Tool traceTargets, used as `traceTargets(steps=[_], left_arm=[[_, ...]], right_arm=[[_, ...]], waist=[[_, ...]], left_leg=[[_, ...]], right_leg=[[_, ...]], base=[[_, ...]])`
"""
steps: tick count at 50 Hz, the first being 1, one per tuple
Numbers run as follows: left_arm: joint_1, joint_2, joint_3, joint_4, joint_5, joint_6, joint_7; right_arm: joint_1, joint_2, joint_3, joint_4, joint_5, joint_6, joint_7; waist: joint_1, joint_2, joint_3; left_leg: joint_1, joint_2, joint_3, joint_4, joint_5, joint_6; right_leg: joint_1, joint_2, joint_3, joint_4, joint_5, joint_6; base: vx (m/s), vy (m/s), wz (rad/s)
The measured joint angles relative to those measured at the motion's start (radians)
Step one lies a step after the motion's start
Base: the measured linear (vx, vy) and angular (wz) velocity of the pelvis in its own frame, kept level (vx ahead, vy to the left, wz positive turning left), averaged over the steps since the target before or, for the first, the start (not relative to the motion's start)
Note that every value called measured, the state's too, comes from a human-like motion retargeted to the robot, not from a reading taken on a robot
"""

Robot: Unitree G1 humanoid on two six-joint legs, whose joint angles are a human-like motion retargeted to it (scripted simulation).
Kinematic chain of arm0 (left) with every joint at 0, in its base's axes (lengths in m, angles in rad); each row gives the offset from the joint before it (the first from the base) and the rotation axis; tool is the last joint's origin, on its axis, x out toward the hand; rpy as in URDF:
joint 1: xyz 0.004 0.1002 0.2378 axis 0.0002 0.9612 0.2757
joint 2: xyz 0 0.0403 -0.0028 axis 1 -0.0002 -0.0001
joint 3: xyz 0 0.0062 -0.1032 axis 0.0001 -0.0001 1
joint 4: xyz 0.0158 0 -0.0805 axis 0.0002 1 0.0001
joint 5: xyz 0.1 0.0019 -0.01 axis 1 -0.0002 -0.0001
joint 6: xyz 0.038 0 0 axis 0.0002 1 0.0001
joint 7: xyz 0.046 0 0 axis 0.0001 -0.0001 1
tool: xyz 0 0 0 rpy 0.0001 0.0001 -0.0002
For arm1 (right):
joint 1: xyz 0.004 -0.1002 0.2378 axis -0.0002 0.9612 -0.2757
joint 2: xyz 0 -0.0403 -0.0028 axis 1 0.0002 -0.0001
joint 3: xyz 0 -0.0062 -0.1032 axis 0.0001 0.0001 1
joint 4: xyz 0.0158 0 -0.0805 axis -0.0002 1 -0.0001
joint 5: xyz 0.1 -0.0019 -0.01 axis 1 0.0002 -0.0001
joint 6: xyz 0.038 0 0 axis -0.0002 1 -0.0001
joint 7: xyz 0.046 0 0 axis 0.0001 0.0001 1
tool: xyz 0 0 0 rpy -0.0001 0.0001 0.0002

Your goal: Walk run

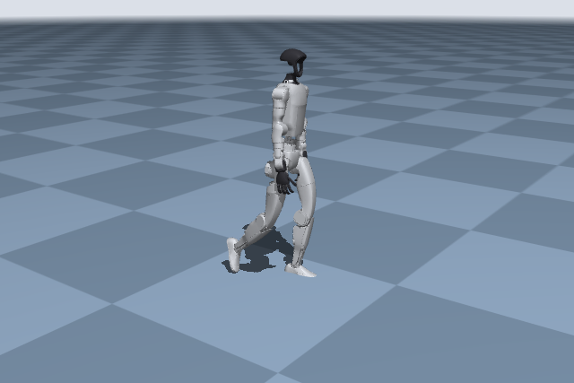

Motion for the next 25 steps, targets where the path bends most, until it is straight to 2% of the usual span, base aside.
traceTargets(steps=[3,7,10,12,15,18,20,21,23,25], left_arm=[[-0.075,0.027,-0.008,-0.044,-0.015,-0.019,-0.006],[-0.19,0.079,-0.013,-0.073,-0.015,-0.03,-0.017],[-0.265,0.117,-0.011,-0.095,-0.021,-0.039,-0.03],[-0.303,0.134,-0.009,-0.113,-0.033,-0.049,-0.029],[-0.344,0.154,0.0,-0.144,-0.048,-0.064,-0.033],[-0.35,0.158,0.031,-0.176,-0.056,-0.072,-0.032],[-0.338,0.149,0.047,-0.195,-0.069,-0.08,-0.029],[-0.33,0.143,0.051,-0.201,-0.075,-0.082,-0.034],[-0.305,0.128,0.057,-0.204,-0.077,-0.082,-0.045],[-0.258,0.109,0.052,-0.198,-0.062,-0.075,-0.048]], right_arm=[[0.019,-0.005,-0.014,0.02,0.006,0.009,0.016],[0.056,-0.002,-0.031,0.029,0.013,0.012,0.023],[0.087,0.004,-0.042,0.033,0.008,0.014,0.024],[0.104,0.008,-0.046,0.037,0.011,0.018,0.029],[0.115,0.018,-0.046,0.044,0.017,0.02,0.04],[0.123,0.027,-0.034,0.05,0.025,0.014,0.046],[0.119,0.024,-0.013,0.063,0.041,0.015,0.052],[0.115,0.024,-0.009,0.064,0.044,0.019,0.053],[0.11,0.024,-0.004,0.065,0.049,0.021,0.053],[0.108,0.025,-0.004,0.072,0.058,0.023,0.055]], waist=[[-0.045,0.029,0.004],[-0.128,0.014,0.011],[-0.186,-0.021,0.006],[-0.22,-0.047,0.012],[-0.272,-0.094,0.026],[-0.317,-0.102,0.028],[-0.334,-0.104,0.022],[-0.338,-0.105,0.018],[-0.342,-0.116,0.008],[-0.346,-0.132,0.001]], left_leg=[[0.086,0.021,0.035,-0.074,-0.009,-0.014],[0.184,-0.012,0.072,-0.159,-0.012,-0.017],[0.247,-0.06,0.075,-0.199,-0.025,-0.011],[0.295,-0.095,0.064,-0.214,-0.041,-0.003],[0.381,-0.149,0.049,-0.234,-0.069,0.009],[0.463,-0.141,0.018,-0.25,-0.081,-0.017],[0.504,-0.138,-0.018,-0.249,-0.079,-0.024],[0.516,-0.142,-0.025,-0.24,-0.074,-0.015],[0.542,-0.16,-0.038,-0.208,-0.043,0.001],[0.56,-0.168,-0.046,-0.147,0.062,-0.003]], right_leg=[[-0.182,0.011,0.005,0.2,-0.105,0.036],[-0.383,-0.006,-0.007,0.21,-0.204,0.114],[-0.481,-0.057,-0.057,0.049,-0.282,0.14],[-0.515,-0.065,-0.065,-0.131,-0.294,0.165],[-0.551,-0.039,0.029,-0.406,-0.278,0.256],[-0.581,0.006,0.124,-0.552,-0.285,0.294],[-0.591,0.015,0.111,-0.565,-0.284,0.264],[-0.593,0.012,0.1,-0.539,-0.268,0.221],[-0.581,-0.029,0.004,-0.48,-0.222,0.177],[-0.584,-0.031,0.096,-0.406,-0.197,0.144]], base=[[0.72,0.1,-0.14],[0.59,0.03,0.44],[0.68,0.0,0.61],[0.64,-0.06,0.7],[0.62,-0.1,0.69],[0.91,-0.17,0.5],[0.97,-0.22,0.31],[0.84,-0.19,0.2],[0.99,-0.22,0.26],[1.05,-0.23,0.46]])
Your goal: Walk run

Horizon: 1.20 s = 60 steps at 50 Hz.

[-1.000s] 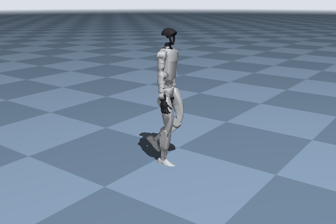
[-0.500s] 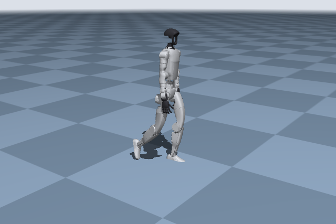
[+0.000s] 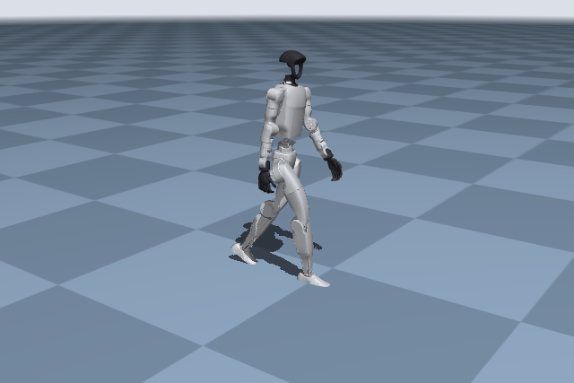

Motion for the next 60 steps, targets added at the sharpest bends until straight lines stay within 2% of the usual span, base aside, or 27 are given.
traceTargets(steps=[3,5,7,8,10,12,13,17,22,25,27,31,33,35,37,40,43,47,50,53,56,58,60], left_arm=[[0.096,-0.048,-0.014,0.032,0.043,-0.009,0.031],[0.148,-0.065,-0.025,0.078,0.07,-0.008,0.073],[0.191,-0.065,-0.053,0.135,0.081,-0.001,0.113],[0.21,-0.065,-0.069,0.161,0.086,0.003,0.124],[0.248,-0.07,-0.091,0.197,0.106,0.014,0.109],[0.29,-0.08,-0.089,0.21,0.124,0.031,0.068],[0.314,-0.088,-0.079,0.213,0.124,0.036,0.05],[0.395,-0.101,-0.066,0.227,0.13,0.052,0.006],[0.442,-0.101,-0.065,0.262,0.158,0.073,0.033],[0.445,-0.103,-0.053,0.269,0.161,0.083,0.025],[0.437,-0.102,-0.045,0.264,0.145,0.083,0.026],[0.41,-0.094,-0.039,0.252,0.117,0.084,0.031],[0.388,-0.088,-0.034,0.246,0.111,0.086,0.019],[0.346,-0.082,-0.034,0.225,0.111,0.087,0.009],[0.308,-0.071,-0.053,0.186,0.1,0.077,0.004],[0.248,-0.052,-0.073,0.129,0.067,0.05,0.01],[0.167,-0.028,-0.064,0.091,0.058,0.038,0.012],[0.068,-0.003,-0.038,0.058,0.036,0.03,0.01],[0.01,0.019,-0.024,0.037,0.008,0.019,0.006],[-0.032,0.041,-0.021,0.016,-0.002,0.009,-0.003],[-0.05,0.052,-0.022,-0.001,0.004,0.001,-0.007],[-0.048,0.044,-0.022,-0.009,0.005,-0.004,-0.011],[-0.037,0.029,-0.016,-0.011,0.001,-0.007,-0.017]], right_arm=[[-0.01,0.006,-0.015,-0.001,0.002,0.006,-0.02],[-0.029,0.007,-0.004,-0.008,0.017,-0.005,-0.034],[-0.059,0.005,0.011,-0.019,0.036,-0.01,-0.039],[-0.077,0.005,0.013,-0.025,0.041,-0.009,-0.041],[-0.119,0.002,0.015,-0.035,0.044,-0.007,-0.048],[-0.165,-0.005,0.023,-0.045,0.047,-0.004,-0.054],[-0.187,-0.007,0.035,-0.051,0.05,-0.003,-0.057],[-0.263,-0.013,0.047,-0.089,0.058,-0.004,-0.06],[-0.324,-0.015,0.057,-0.151,0.059,-0.013,-0.057],[-0.332,-0.012,0.061,-0.177,0.054,-0.021,-0.064],[-0.324,-0.006,0.064,-0.184,0.047,-0.026,-0.063],[-0.281,-0.001,0.063,-0.159,0.013,-0.028,-0.038],[-0.243,0.0,0.056,-0.14,-0.037,-0.013,-0.029],[-0.204,-0.002,0.041,-0.136,-0.075,-0.013,-0.04],[-0.167,-0.016,0.04,-0.127,-0.065,-0.033,-0.04],[-0.132,-0.025,0.032,-0.107,-0.067,-0.03,-0.033],[-0.11,-0.025,0.008,-0.091,-0.093,-0.023,-0.034],[-0.074,-0.029,-0.011,-0.077,-0.09,-0.013,-0.038],[-0.052,-0.024,-0.035,-0.069,-0.092,-0.003,-0.04],[-0.041,-0.015,-0.057,-0.069,-0.075,0.008,-0.026],[-0.031,-0.007,-0.068,-0.076,-0.047,0.009,-0.015],[-0.031,-0.006,-0.073,-0.076,-0.04,0.013,-0.012],[-0.042,-0.007,-0.071,-0.078,-0.043,0.021,-0.013]], waist=[[0.035,-0.025,-0.033],[0.066,-0.071,-0.023],[0.081,-0.104,-0.012],[0.094,-0.116,-0.007],[0.116,-0.124,0.004],[0.105,-0.116,0.009],[0.155,-0.123,0.017],[0.198,-0.086,0.04],[0.265,-0.014,0.077],[0.302,0.004,0.085],[0.308,0.01,0.08],[0.321,0.024,0.049],[0.343,0.024,0.021],[0.354,0.051,0.02],[0.345,0.086,0.022],[0.339,0.12,0.018],[0.308,0.124,0.024],[0.244,0.105,0.016],[0.185,0.074,0.018],[0.129,0.031,0.037],[0.099,0.021,0.047],[0.098,0.019,0.042],[0.1,0.023,0.032]], left_leg=[[-0.053,0.02,0.098,0.176,0.261,-0.007],[-0.111,-0.011,0.142,0.364,0.35,0.023],[-0.208,-0.009,0.178,0.572,0.309,0.061],[-0.265,0.012,0.212,0.666,0.238,0.09],[-0.371,0.066,0.247,0.773,0.155,0.112],[-0.45,0.113,0.23,0.772,0.101,0.043],[-0.494,0.117,0.302,0.761,0.079,0.055],[-0.605,0.1,0.292,0.533,0.035,0.017],[-0.659,0.058,0.118,0.124,0.058,-0.08],[-0.679,0.046,0.002,-0.023,0.076,-0.126],[-0.687,0.047,0.02,-0.03,0.084,-0.115],[-0.682,0.055,0.066,0.077,0.093,-0.025],[-0.686,0.076,0.088,0.147,0.044,0.005],[-0.64,0.114,0.086,0.172,-0.023,0.017],[-0.567,0.123,0.075,0.136,-0.046,0.041],[-0.479,0.152,0.083,0.087,-0.077,0.048],[-0.405,0.142,0.092,0.019,-0.083,0.062],[-0.331,0.098,0.089,-0.047,-0.103,0.081],[-0.27,0.044,0.062,-0.077,-0.13,0.093],[-0.192,-0.014,0.03,-0.097,-0.163,0.102],[-0.122,-0.024,-0.006,-0.107,-0.193,0.097],[-0.087,-0.025,-0.024,-0.107,-0.206,0.093],[-0.067,-0.017,-0.016,-0.098,-0.21,0.084]], right_leg=[[0.051,-0.034,0.018,0.05,-0.101,-0.018],[0.132,-0.057,0.047,0.017,-0.14,-0.027],[0.192,-0.082,0.047,0.001,-0.172,-0.033],[0.217,-0.09,0.046,-0.006,-0.186,-0.033],[0.267,-0.092,0.031,-0.035,-0.202,-0.037],[0.317,-0.081,-0.015,-0.065,-0.218,-0.047],[0.336,-0.066,0.026,-0.082,-0.217,-0.051],[0.437,-0.005,0.013,-0.141,-0.238,-0.057],[0.574,0.095,0.032,-0.188,-0.28,-0.063],[0.653,0.112,0.045,-0.204,-0.298,-0.051],[0.69,0.112,0.048,-0.196,-0.3,-0.038],[0.737,0.097,0.04,-0.121,-0.237,0.011],[0.725,0.062,0.021,-0.03,-0.114,0.038],[0.692,0.026,-0.031,0.112,0.032,0.043],[0.628,0.047,-0.029,0.288,0.109,0.036],[0.49,0.015,-0.081,0.548,0.01,-0.037],[0.339,-0.005,-0.091,0.638,-0.032,-0.029],[0.169,0.009,-0.081,0.509,-0.074,0.016],[0.097,0.01,-0.066,0.267,-0.08,0.051],[0.065,0.018,0.024,-0.002,-0.061,0.115],[0.033,0.039,0.078,-0.156,-0.071,0.154],[0.018,0.041,0.056,-0.17,-0.069,0.149],[0.004,0.038,0.028,-0.114,-0.058,0.066]], base=[[0.97,-0.18,0.07],[0.93,-0.2,-0.25],[0.53,-0.13,0.08],[0.37,-0.07,0.17],[0.77,-0.13,0.43],[0.85,-0.13,0.23],[0.65,-0.09,-0.92],[0.66,-0.05,-0.34],[0.7,0.0,-0.5],[0.77,0.05,-0.56],[0.82,0.08,-0.32],[0.92,0.12,-0.45],[0.94,0.15,-0.9],[0.61,0.12,-0.57],[0.66,0.14,-0.13],[0.93,0.16,-0.31],[0.57,0.06,-0.05],[0.64,0.03,0.36],[0.64,-0.03,0.62],[0.66,-0.08,0.73],[0.48,-0.06,0.58],[0.87,-0.16,0.3],[0.81,-0.15,0.2]])
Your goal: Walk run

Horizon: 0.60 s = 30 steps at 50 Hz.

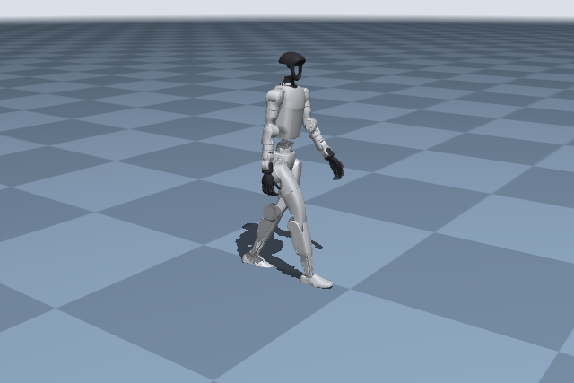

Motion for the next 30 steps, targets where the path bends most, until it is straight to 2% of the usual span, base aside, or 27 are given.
traceTargets(steps=[2,3,6,8,10,13,14,16,18,21,24,27,30], left_arm=[[0.026,-0.012,0.006,0.014,-0.001,0.002,-0.009],[0.048,-0.017,0.007,0.024,0.004,0.005,-0.014],[0.13,-0.05,0.009,0.059,0.038,0.002,-0.004],[0.17,-0.075,0.011,0.097,0.06,0.011,0.019],[0.201,-0.079,0.002,0.15,0.076,0.026,0.04],[0.255,-0.068,-0.015,0.204,0.112,0.046,0.062],[0.273,-0.068,-0.015,0.214,0.122,0.05,0.065],[0.307,-0.074,-0.01,0.223,0.132,0.055,0.064],[0.341,-0.083,0.005,0.224,0.131,0.058,0.058],[0.383,-0.094,0.029,0.224,0.122,0.063,0.044],[0.402,-0.102,0.043,0.234,0.115,0.074,0.031],[0.404,-0.106,0.041,0.247,0.112,0.085,0.022],[0.4,-0.11,0.033,0.25,0.115,0.089,0.013]], right_arm=[[-0.006,0.0,0.008,-0.004,-0.006,-0.001,-0.001],[-0.006,0.0,0.011,-0.004,-0.008,-0.003,-0.001],[-0.014,0.007,0.009,0.002,0.001,0.003,-0.005],[-0.028,0.01,0.014,-0.005,0.015,0.0,-0.005],[-0.047,0.009,0.031,-0.02,0.035,-0.008,0.001],[-0.091,0.004,0.053,-0.039,0.042,-0.006,-0.001],[-0.111,0.002,0.054,-0.043,0.038,-0.005,-0.009],[-0.156,0.001,0.058,-0.05,0.031,-0.004,-0.025],[-0.194,0.001,0.068,-0.063,0.039,-0.006,-0.033],[-0.237,0.001,0.078,-0.092,0.066,-0.014,-0.034],[-0.264,0.002,0.082,-0.127,0.081,-0.024,-0.038],[-0.276,0.005,0.084,-0.153,0.08,-0.031,-0.043],[-0.273,0.013,0.085,-0.157,0.083,-0.045,-0.053]], waist=[[-0.015,-0.005,-0.013],[-0.026,-0.008,-0.016],[-0.011,-0.015,-0.042],[0.013,-0.056,-0.04],[0.043,-0.108,-0.027],[0.061,-0.172,-0.021],[0.072,-0.176,-0.016],[0.09,-0.167,-0.004],[0.101,-0.152,0.004],[0.116,-0.123,0.013],[0.148,-0.08,0.032],[0.192,-0.041,0.056],[0.208,-0.033,0.063]], left_leg=[[0.02,0.0,0.004,0.029,0.024,-0.014],[0.034,0.0,-0.002,0.054,0.053,-0.022],[0.017,0.017,0.058,0.181,0.245,-0.041],[-0.02,-0.001,0.122,0.323,0.379,-0.025],[-0.083,-0.033,0.19,0.512,0.433,0.028],[-0.204,0.02,0.341,0.766,0.312,0.109],[-0.249,0.039,0.358,0.812,0.291,0.104],[-0.339,0.06,0.35,0.855,0.266,0.055],[-0.427,0.049,0.317,0.833,0.247,0.008],[-0.518,0.05,0.285,0.677,0.23,-0.029],[-0.56,0.043,0.205,0.421,0.256,-0.074],[-0.572,0.044,0.094,0.182,0.314,-0.145],[-0.594,0.044,0.045,0.065,0.322,-0.146]], right_leg=[[0.007,-0.03,-0.067,0.052,0.036,-0.037],[0.015,-0.031,-0.038,0.07,0.062,-0.047],[0.035,-0.047,0.002,0.147,0.001,-0.074],[0.1,-0.076,0.027,0.125,-0.036,-0.073],[0.171,-0.13,0.001,0.102,-0.063,-0.066],[0.237,-0.182,-0.004,0.086,-0.099,-0.051],[0.264,-0.183,-0.022,0.07,-0.105,-0.05],[0.317,-0.162,-0.058,0.032,-0.113,-0.054],[0.361,-0.134,-0.076,-0.001,-0.121,-0.056],[0.419,-0.087,-0.102,-0.038,-0.144,-0.069],[0.482,-0.02,-0.109,-0.066,-0.176,-0.085],[0.561,0.038,-0.105,-0.09,-0.21,-0.09],[0.628,0.048,-0.1,-0.099,-0.246,-0.081]], base=[[0.61,-0.11,0.44],[1.2,-0.3,0.56],[0.99,-0.2,0.3],[0.55,-0.07,-0.08],[0.99,-0.26,-0.08],[0.64,-0.17,0.27],[0.66,-0.15,0.06],[0.55,-0.12,-0.05],[0.54,-0.11,-0.11],[0.54,-0.09,-0.07],[0.55,-0.06,-0.28],[0.53,-0.03,-0.54],[0.73,0.01,-0.27]])
